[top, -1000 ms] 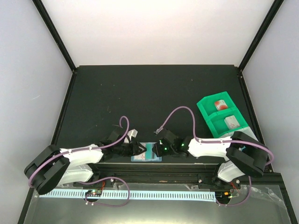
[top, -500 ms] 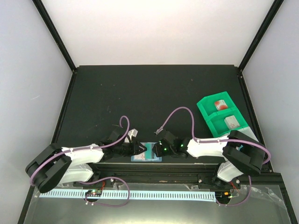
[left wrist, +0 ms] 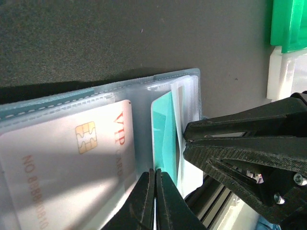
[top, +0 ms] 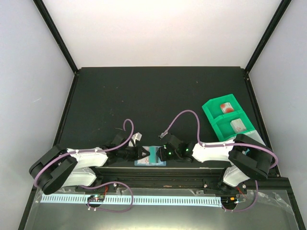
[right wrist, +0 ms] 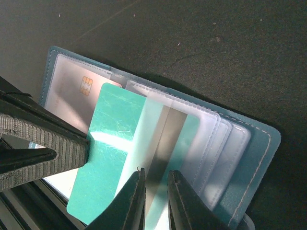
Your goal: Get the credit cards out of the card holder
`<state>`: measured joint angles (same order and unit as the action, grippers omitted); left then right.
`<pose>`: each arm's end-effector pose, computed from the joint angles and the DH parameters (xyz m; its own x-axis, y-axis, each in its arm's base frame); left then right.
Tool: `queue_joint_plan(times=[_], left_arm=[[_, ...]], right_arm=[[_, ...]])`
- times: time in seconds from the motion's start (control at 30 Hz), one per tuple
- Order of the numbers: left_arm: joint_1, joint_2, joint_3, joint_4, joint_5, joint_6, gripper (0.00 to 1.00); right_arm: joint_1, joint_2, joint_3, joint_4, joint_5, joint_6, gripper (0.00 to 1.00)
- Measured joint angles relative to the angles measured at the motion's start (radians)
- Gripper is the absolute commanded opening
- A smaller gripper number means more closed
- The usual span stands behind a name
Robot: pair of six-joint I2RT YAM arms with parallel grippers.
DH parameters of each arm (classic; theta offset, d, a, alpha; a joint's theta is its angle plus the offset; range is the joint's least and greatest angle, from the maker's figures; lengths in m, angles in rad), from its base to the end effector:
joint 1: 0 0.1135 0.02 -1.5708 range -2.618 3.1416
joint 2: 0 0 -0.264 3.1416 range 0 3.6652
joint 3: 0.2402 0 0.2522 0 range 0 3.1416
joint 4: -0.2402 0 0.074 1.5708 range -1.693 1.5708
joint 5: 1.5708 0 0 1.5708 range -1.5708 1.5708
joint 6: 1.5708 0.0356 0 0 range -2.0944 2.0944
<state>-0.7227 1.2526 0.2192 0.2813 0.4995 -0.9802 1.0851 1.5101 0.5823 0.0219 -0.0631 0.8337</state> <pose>0.1321 -0.1393 0.1126 -0.9855 -0.1031 -0.1348 0.0438 0.6131 -0.7888 0.1224 0.2367 0.1307 -0.9139 -0.1483 -0.3780 -0.3334 0.8053 0.4902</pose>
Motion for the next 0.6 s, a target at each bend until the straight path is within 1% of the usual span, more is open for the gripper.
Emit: queue_joint_plan(times=[0.2,0.27,0.3,0.43,0.47,0.5,0.53,0.6], left_arm=[[0.0,0.0,0.0,0.012,0.003,-0.003,0.02],[0.0,0.0,-0.003,0.018,0.004,-0.005,0.1],[0.0,0.0,-0.006,0.023,0.005,-0.005,0.12],[0.0,0.012,-0.007,0.049,0.025,-0.02,0.15],[0.0,0.02,-0.007,0.057,0.03,-0.023,0.12],[-0.002,0.033,-0.007,0.067,0.037,-0.026,0.05],[-0.002,0.042,-0.007,0.071,0.042,-0.031,0.02],[-0.003,0.05,-0.007,0.076,0.05,-0.037,0.02]], right_arm=[[0.0,0.0,-0.002,0.001,0.001,0.002,0.15],[0.0,0.0,-0.002,0.002,0.001,0.002,0.16],[0.0,0.0,-0.002,0.002,0.001,0.002,0.16],[0.0,0.0,-0.003,0.005,0.001,0.003,0.16],[0.0,0.0,-0.003,0.005,0.001,0.003,0.16],[0.0,0.0,-0.003,0.006,0.002,0.003,0.16],[0.0,0.0,-0.004,0.007,0.002,0.003,0.16],[0.0,0.0,-0.005,0.009,0.002,0.003,0.16]])
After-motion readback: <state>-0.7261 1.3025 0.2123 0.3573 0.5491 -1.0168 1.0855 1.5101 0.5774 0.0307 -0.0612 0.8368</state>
